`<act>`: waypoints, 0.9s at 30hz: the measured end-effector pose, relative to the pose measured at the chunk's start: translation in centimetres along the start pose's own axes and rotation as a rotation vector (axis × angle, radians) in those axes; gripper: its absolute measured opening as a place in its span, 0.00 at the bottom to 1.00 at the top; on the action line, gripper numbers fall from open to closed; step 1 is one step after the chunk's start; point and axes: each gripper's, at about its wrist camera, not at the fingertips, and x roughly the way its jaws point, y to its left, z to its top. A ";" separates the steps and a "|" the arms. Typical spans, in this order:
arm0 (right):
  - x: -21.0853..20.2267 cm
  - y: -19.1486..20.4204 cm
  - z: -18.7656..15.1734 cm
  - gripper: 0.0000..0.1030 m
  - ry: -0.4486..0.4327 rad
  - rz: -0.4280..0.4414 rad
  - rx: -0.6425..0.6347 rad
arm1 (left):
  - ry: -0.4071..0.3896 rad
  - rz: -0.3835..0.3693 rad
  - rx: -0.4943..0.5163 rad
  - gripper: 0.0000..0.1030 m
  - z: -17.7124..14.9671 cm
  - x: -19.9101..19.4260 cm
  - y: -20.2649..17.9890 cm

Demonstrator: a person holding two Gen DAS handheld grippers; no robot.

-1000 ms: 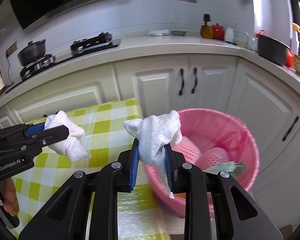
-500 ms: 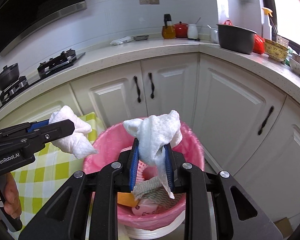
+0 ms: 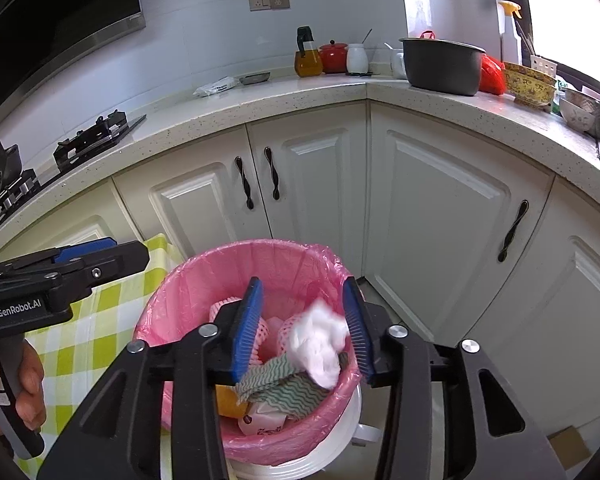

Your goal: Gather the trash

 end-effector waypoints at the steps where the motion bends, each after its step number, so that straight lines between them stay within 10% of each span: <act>1: -0.3 0.0 -0.1 0.50 -0.002 -0.001 0.002 | -0.002 0.002 0.000 0.71 -0.1 -0.4 0.0; 11: -5.6 0.8 -2.7 0.80 0.005 -0.016 0.036 | -0.010 -0.001 -0.027 0.90 -4.1 -6.8 1.2; 27: -9.4 3.1 -5.5 0.82 0.018 -0.009 0.016 | -0.032 0.034 0.017 0.95 -8.1 -12.0 -0.1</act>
